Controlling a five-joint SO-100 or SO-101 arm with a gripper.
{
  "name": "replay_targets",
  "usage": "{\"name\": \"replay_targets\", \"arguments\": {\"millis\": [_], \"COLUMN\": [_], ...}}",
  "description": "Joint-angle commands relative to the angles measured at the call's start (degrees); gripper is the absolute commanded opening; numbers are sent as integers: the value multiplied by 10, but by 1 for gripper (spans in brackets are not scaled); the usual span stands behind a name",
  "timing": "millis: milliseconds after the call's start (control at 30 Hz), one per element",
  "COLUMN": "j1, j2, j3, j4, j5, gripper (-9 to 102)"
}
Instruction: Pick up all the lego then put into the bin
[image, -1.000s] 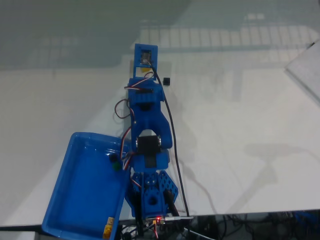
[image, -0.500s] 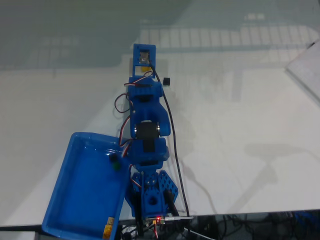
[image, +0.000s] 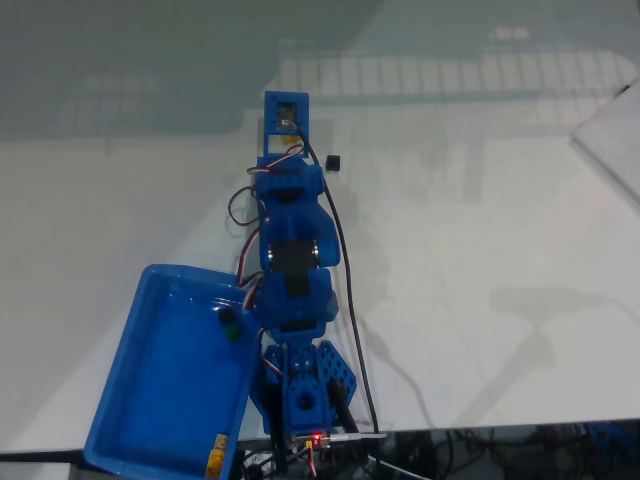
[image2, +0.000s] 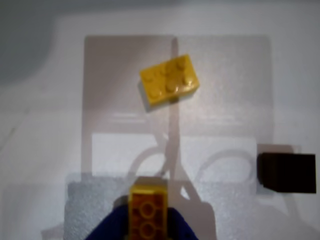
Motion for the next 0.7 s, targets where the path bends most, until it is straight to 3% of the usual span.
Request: {"name": "replay_targets", "arguments": {"millis": [0, 233, 400, 667], "j1": [-10, -14, -45, -222], "j2": [3, 23, 151, 470], "j3": [-31, -28, -17, -26], "j4": [-8, -8, 11, 265], "j5": [-4, 16, 74, 129], "gripper": [0, 0, 0, 0]}}
